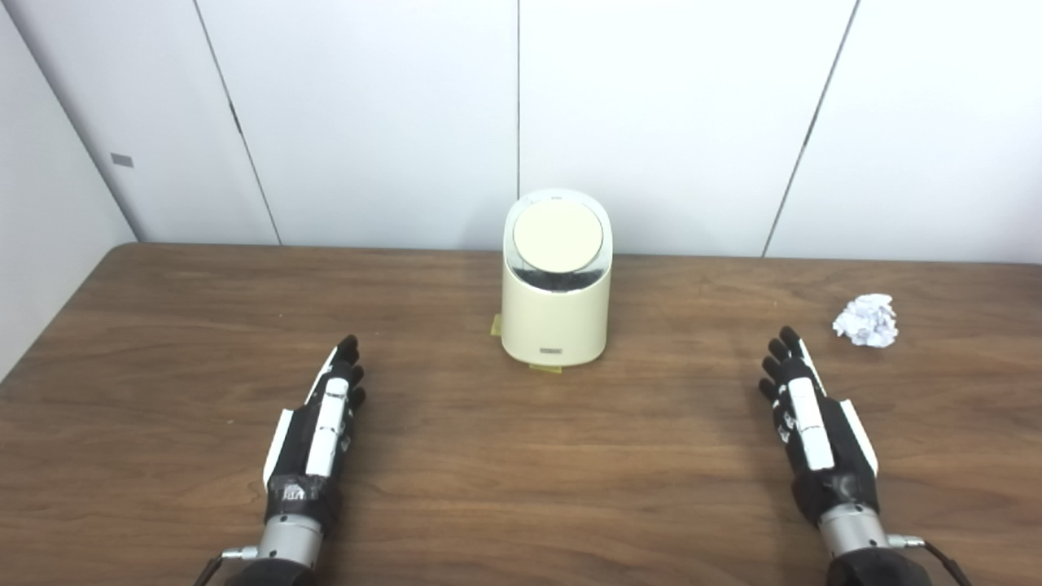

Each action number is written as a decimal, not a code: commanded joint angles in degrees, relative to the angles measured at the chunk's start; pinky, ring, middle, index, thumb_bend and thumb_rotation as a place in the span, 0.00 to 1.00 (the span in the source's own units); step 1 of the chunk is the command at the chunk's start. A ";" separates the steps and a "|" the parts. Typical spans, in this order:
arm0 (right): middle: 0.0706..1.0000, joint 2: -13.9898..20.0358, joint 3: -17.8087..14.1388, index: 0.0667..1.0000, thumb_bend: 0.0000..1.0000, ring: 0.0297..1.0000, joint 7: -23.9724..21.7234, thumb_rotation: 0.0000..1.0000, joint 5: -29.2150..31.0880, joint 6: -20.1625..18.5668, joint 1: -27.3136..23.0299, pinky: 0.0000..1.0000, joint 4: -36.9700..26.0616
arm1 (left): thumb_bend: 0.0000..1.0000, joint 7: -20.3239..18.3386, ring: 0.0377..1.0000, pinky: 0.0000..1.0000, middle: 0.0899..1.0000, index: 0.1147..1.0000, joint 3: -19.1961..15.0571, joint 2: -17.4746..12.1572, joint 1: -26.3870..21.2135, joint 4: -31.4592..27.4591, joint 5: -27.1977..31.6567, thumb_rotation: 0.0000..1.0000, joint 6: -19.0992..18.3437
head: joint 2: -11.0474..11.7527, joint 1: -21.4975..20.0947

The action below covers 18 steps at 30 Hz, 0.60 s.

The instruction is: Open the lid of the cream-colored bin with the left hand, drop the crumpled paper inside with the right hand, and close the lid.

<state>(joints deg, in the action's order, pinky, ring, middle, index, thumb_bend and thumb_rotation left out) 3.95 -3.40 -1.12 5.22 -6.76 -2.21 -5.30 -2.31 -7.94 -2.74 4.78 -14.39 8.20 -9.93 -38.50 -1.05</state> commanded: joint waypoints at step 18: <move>0.99 0.05 0.45 1.00 0.60 0.98 0.11 0.92 -1.90 1.66 -2.01 1.00 -0.88 | 0.57 0.39 1.00 1.00 0.99 1.00 2.06 -2.48 -4.80 -3.68 -5.00 0.59 -2.63 | 0.65 -0.11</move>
<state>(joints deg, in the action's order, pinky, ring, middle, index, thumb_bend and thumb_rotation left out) 3.72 -2.95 -1.00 3.57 -6.77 -2.22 -5.33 -2.25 -6.55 -3.99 3.61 -14.94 4.82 -12.12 -38.06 -1.32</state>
